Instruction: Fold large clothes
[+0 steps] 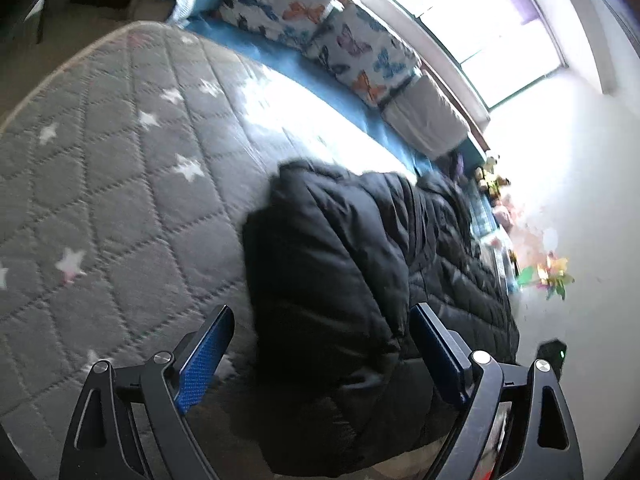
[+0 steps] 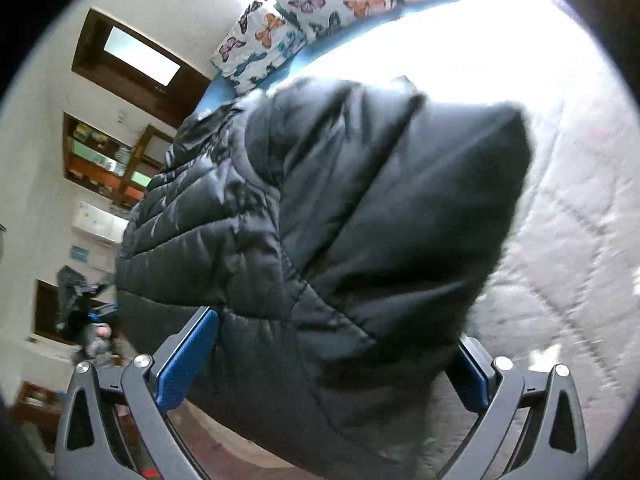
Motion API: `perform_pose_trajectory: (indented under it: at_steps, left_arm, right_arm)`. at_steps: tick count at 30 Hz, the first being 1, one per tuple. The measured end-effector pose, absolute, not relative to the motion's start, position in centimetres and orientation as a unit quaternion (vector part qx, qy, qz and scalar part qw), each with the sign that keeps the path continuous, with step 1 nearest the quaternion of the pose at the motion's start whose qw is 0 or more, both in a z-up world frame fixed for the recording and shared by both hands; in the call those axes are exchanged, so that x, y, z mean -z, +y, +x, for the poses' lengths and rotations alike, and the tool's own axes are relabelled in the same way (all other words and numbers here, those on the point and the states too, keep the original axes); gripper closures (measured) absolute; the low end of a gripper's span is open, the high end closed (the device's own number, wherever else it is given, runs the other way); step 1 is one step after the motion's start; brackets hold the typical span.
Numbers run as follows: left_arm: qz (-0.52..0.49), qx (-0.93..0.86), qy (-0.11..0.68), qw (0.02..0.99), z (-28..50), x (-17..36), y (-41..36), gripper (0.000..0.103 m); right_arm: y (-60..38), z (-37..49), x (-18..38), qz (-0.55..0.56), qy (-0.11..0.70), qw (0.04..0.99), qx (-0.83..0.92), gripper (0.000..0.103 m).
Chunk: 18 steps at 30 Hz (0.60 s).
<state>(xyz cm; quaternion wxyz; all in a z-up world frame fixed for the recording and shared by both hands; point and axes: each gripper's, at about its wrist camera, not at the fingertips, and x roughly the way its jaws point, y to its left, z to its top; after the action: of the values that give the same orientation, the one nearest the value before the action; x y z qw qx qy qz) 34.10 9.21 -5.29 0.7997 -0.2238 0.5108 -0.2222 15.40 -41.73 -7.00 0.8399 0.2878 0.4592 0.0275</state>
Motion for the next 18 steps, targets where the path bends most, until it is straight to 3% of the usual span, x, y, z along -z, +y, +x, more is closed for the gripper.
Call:
perform_pose_trajectory:
  at_steps: [18]
  left_arm:
    - [-0.258, 0.281, 0.492, 0.783, 34.5, 4.3, 6.5, 0.007]
  right_arm:
    - [-41.4, 15.5, 5.5, 0.265, 0.434, 0.861, 0.005, 0.000]
